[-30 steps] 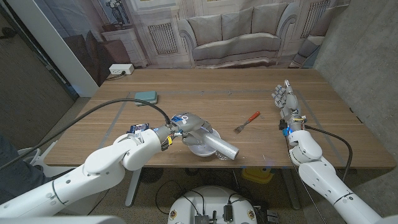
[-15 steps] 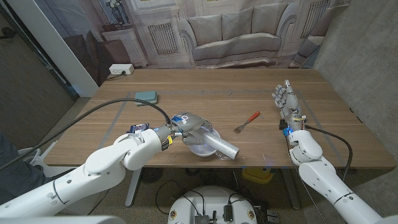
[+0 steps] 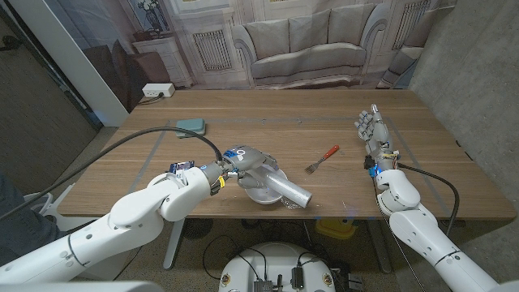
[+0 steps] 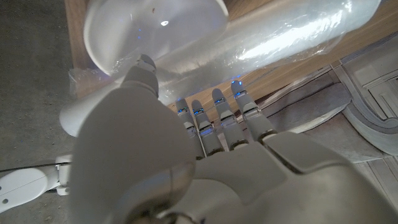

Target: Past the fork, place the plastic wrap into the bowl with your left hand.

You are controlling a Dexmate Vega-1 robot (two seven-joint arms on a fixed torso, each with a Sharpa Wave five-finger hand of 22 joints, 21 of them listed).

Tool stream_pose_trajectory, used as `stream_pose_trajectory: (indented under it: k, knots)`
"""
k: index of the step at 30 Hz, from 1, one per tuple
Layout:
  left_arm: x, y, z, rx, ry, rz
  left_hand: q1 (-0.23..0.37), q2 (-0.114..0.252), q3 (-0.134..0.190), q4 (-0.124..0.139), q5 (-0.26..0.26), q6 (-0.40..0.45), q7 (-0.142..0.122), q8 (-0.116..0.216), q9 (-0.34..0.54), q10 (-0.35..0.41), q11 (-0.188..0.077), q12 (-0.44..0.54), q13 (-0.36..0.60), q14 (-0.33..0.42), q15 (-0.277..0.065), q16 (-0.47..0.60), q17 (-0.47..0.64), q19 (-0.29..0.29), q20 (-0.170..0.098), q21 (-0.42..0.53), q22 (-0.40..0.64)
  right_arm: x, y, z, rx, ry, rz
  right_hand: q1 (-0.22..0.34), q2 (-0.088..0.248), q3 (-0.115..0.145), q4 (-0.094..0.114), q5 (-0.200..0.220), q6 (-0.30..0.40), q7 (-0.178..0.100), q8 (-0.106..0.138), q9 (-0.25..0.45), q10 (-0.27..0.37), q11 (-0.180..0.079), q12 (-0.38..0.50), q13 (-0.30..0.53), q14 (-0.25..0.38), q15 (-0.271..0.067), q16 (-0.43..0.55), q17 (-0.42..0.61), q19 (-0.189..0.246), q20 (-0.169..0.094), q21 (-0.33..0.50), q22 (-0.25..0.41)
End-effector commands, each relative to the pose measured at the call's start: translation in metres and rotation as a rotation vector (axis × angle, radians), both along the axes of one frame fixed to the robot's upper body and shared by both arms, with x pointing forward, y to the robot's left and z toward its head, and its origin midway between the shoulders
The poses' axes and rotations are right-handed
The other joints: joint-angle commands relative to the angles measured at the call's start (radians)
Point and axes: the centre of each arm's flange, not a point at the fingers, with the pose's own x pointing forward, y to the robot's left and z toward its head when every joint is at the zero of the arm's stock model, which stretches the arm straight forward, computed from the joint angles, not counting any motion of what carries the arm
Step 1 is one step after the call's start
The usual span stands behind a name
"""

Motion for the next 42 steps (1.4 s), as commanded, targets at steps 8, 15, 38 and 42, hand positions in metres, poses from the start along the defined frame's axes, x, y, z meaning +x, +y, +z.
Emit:
stream_pose_trajectory:
  k: [8, 15, 38, 42]
  knots:
    - [-0.01, 0.0, 0.002, 0.007, -0.013, 0.006, -0.015, -0.003, -0.01, 0.002, 0.011, -0.025, 0.004, -0.002, 0.001, -0.036, 0.009, 0.004, 0.002, -0.031, -0.036, -0.001, 0.002, -0.013, 0.003, -0.01, 0.002, -0.006, -0.003, 0.0, 0.003, -0.012, -0.005, 0.004, 0.003, 0.001, -0.005, -0.003, 0.004, -0.003, 0.001, 0.003, 0.004, 0.001, -0.001, 0.002, 0.009, 0.006, -0.006, 0.003, 0.01, 0.004, -0.005, 0.005]
    - [-0.021, 0.004, 0.006, 0.009, -0.031, 0.019, -0.023, -0.008, -0.017, 0.004, 0.014, -0.054, -0.002, -0.006, 0.002, -0.062, 0.011, 0.003, 0.002, -0.052, -0.026, -0.001, 0.001, -0.027, 0.023, -0.017, 0.002, -0.008, -0.004, 0.002, -0.003, -0.014, -0.007, 0.005, 0.004, 0.001, -0.006, -0.004, 0.004, -0.002, 0.001, 0.003, 0.004, 0.001, -0.001, 0.002, 0.011, 0.007, -0.005, 0.003, 0.011, 0.005, -0.006, 0.005]
    - [-0.04, 0.027, 0.038, -0.059, -0.167, 0.061, -0.069, -0.027, -0.046, 0.024, 0.024, -0.069, -0.001, 0.001, 0.001, -0.076, 0.009, 0.012, 0.0, -0.067, -0.022, 0.006, 0.001, -0.043, 0.027, -0.023, 0.002, -0.01, 0.001, 0.008, -0.012, -0.026, -0.006, 0.005, 0.006, 0.002, -0.007, -0.005, 0.005, -0.003, 0.001, 0.003, 0.004, 0.003, -0.001, 0.002, 0.011, 0.008, -0.005, 0.004, 0.013, 0.005, -0.01, 0.005]
    - [-0.039, 0.026, 0.042, -0.062, -0.18, 0.047, -0.071, -0.024, -0.047, 0.026, 0.026, -0.067, -0.004, 0.003, 0.001, -0.076, 0.008, 0.013, 0.0, -0.067, -0.023, 0.007, 0.002, -0.045, 0.026, -0.023, 0.003, -0.01, 0.002, 0.008, -0.009, -0.028, -0.008, 0.005, 0.007, 0.002, -0.007, -0.005, 0.004, -0.003, 0.001, 0.003, 0.004, 0.002, -0.001, 0.002, 0.012, 0.008, -0.005, 0.004, 0.013, 0.006, -0.011, 0.005]
